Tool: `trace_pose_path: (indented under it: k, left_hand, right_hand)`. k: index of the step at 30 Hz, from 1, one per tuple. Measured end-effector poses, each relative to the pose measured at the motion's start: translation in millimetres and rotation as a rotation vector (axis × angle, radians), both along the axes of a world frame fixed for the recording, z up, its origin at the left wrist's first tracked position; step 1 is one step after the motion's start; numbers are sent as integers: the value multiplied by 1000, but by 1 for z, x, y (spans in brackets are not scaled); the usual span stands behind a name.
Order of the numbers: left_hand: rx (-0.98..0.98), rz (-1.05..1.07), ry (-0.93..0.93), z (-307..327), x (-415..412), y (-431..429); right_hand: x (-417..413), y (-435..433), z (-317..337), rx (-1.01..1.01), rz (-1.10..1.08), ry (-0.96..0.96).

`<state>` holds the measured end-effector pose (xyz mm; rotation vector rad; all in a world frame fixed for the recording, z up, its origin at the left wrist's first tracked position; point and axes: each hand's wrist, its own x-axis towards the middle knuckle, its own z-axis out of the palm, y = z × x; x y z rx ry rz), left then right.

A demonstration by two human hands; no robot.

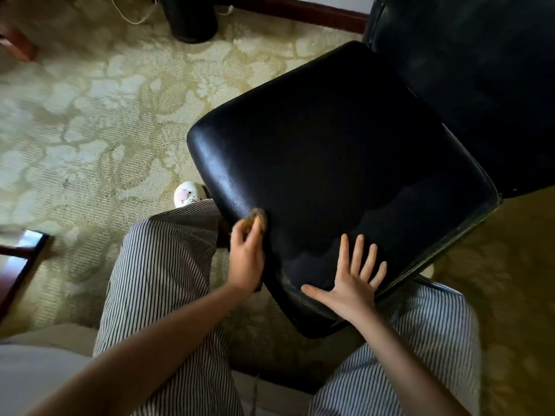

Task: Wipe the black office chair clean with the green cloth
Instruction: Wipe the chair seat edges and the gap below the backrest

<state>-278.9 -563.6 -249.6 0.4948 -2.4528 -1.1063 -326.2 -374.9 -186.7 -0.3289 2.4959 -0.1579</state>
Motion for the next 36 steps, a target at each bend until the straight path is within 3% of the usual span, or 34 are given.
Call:
trace_pose_path:
  k: [7, 9, 15, 18, 20, 23, 29, 36]
  left_hand:
    - [82, 221, -118, 10, -30, -43]
    - [52, 195, -112, 6, -24, -35]
    - [-159, -246, -26, -2, 15, 3]
    - [-378, -581, 29, -2, 24, 7]
    - [-469, -690, 56, 0, 16, -4]
    - [-438, -607, 94, 1, -2, -15]
    - [-240, -167, -19, 9, -33, -42]
    - [-207, -94, -115, 16, -39, -71]
  right_hand:
    - [2, -12, 2, -12, -20, -47]
    - [4, -16, 1, -18, -34, -44]
    - [5, -19, 0, 1, -50, -23]
    - [4, -18, 1, 4, -46, -19]
    - [4, -17, 1, -1, -44, -24]
    - [2, -15, 2, -17, -26, -64]
    - [4, -35, 4, -57, -69, -109]
    - [10, -82, 2, -107, -174, -129]
